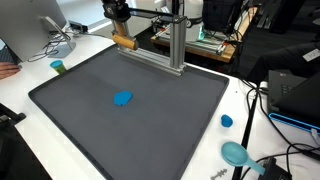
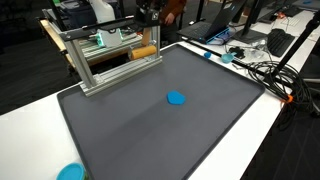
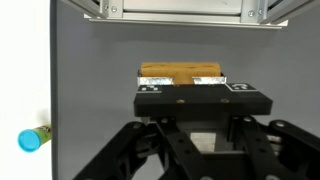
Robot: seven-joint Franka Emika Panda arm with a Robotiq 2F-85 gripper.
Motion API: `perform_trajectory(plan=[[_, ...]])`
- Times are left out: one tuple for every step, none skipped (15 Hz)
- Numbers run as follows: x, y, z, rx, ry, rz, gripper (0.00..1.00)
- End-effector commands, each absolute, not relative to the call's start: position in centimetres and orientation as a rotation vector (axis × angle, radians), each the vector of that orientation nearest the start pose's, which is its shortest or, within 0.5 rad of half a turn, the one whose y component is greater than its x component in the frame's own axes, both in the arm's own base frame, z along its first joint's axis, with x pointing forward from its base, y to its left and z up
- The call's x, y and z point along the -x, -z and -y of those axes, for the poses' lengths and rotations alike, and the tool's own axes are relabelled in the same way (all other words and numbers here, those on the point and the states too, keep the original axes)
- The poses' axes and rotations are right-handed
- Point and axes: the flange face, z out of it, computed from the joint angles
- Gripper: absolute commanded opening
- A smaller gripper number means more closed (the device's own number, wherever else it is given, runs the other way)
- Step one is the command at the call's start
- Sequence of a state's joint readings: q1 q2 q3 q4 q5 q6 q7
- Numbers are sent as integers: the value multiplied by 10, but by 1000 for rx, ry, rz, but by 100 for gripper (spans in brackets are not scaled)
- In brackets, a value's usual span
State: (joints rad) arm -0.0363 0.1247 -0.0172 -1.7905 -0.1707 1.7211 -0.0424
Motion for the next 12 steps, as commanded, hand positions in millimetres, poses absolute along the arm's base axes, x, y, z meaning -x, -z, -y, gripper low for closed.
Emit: perform_trajectory(plan=[[-553,-462,45,3198,-249,-10,22],[-545,-459,43,3173,-246,-16,22],[-538,-457,42,3153,-240,-8,22],[-529,-456,42,3138,-219,-2,22],[-522,-455,43,3140,-190,10,22],[-513,-454,44,3158,-170,42,22],[-504,-452,44,3159,-159,49,22],[-494,-451,44,3155,-142,76,22],[-484,-451,43,3156,-130,90,22],[-476,-450,42,3162,-122,105,22],[-469,-450,39,3150,-117,106,22],[-460,-452,35,3145,-93,103,22]])
